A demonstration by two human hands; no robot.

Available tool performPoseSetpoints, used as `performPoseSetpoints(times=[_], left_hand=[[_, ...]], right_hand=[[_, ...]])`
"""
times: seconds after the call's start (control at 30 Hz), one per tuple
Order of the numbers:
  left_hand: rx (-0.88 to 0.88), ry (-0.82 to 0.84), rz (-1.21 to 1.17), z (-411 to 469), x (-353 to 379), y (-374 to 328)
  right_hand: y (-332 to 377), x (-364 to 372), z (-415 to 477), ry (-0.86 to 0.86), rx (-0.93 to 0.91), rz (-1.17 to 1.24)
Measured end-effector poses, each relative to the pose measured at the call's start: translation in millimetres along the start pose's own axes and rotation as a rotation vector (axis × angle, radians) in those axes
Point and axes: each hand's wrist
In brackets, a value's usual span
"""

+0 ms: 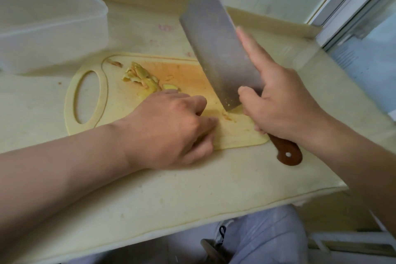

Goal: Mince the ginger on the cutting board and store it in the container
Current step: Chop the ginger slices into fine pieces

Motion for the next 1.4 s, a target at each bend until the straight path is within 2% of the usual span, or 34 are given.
performPoseSetpoints(times=[0.07, 0.13, 0.33, 0.47, 0.63, 0.8, 1.13, 1.27, 1.4], left_hand=[[-0.002, -0.018, 0.000, 0, 0, 0], [-0.008, -0.053, -0.004, 0, -1, 0], [-0.062, -0.152, -0.010, -2, -2, -2], [-0.074, -0.166, -0.013, -3, 0, -1], [-0.068, -0.159, -0.032, -3, 2, 0], [-0.076, -0.155, -0.044, -3, 1, 0], [-0.149, -0.096, -0.021, -4, -2, -3], [-0.197, -0.102, 0.019, -2, -4, -2], [-0.316, -0.143, 0.048, 4, -7, -2]], right_hand=[[-1, -3, -9, -0.074, 0.069, 0.116], [-2, -10, -14, -0.079, 0.104, 0.169], [2, -20, -20, 0.186, 0.160, 0.212], [-10, -21, -5, 0.261, 0.193, 0.169], [-24, -33, 25, 0.251, 0.208, 0.059], [-38, -38, 39, 0.248, 0.223, 0.072], [-49, -26, 53, 0.148, 0.184, 0.562], [-58, -19, 59, 0.170, 0.150, 0.630], [-56, -14, 53, 0.200, 0.134, 0.673]])
Point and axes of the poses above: each hand's wrist, its own z-axis towards the middle knuckle, its own x-axis out of the palm, y = z × x, and after that the axes turned 12 degrees about -x, right-handed
